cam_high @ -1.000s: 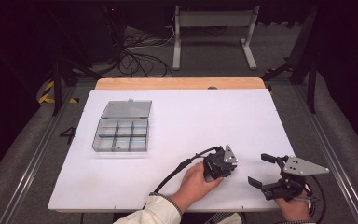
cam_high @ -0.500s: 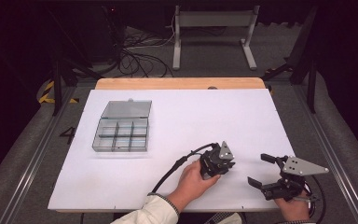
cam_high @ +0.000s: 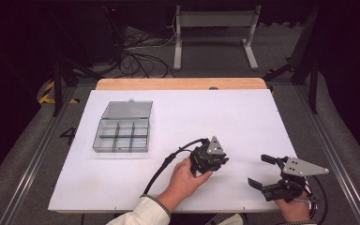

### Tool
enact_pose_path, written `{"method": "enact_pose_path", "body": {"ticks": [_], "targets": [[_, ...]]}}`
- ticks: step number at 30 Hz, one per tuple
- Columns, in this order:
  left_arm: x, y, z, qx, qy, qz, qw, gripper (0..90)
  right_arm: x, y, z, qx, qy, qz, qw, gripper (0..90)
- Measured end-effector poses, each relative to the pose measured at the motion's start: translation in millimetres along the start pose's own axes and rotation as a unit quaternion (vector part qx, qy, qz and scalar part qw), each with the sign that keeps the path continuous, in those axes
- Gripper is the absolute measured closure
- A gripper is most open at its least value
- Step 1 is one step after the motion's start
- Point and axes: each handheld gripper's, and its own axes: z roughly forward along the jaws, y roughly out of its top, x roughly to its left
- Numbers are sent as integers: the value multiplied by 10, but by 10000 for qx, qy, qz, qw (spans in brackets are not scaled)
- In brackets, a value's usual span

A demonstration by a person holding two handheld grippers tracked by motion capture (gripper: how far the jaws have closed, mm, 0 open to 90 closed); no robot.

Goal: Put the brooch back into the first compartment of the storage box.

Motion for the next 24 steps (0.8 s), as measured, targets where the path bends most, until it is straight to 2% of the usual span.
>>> {"method": "enact_pose_path", "body": {"ticks": [9,17,24], "targets": [[84,-16,-233,-146,64,-26,9999,795,-3,-3,12,15,14,4,10000,32],[109,-21,-416,-176,140,60,9997,795,3,-2,21,62,10,11,10000,33],[145,-50,-558,-232,240,34,9994,795,6,-3,25,66,17,25,10000,34]]}}
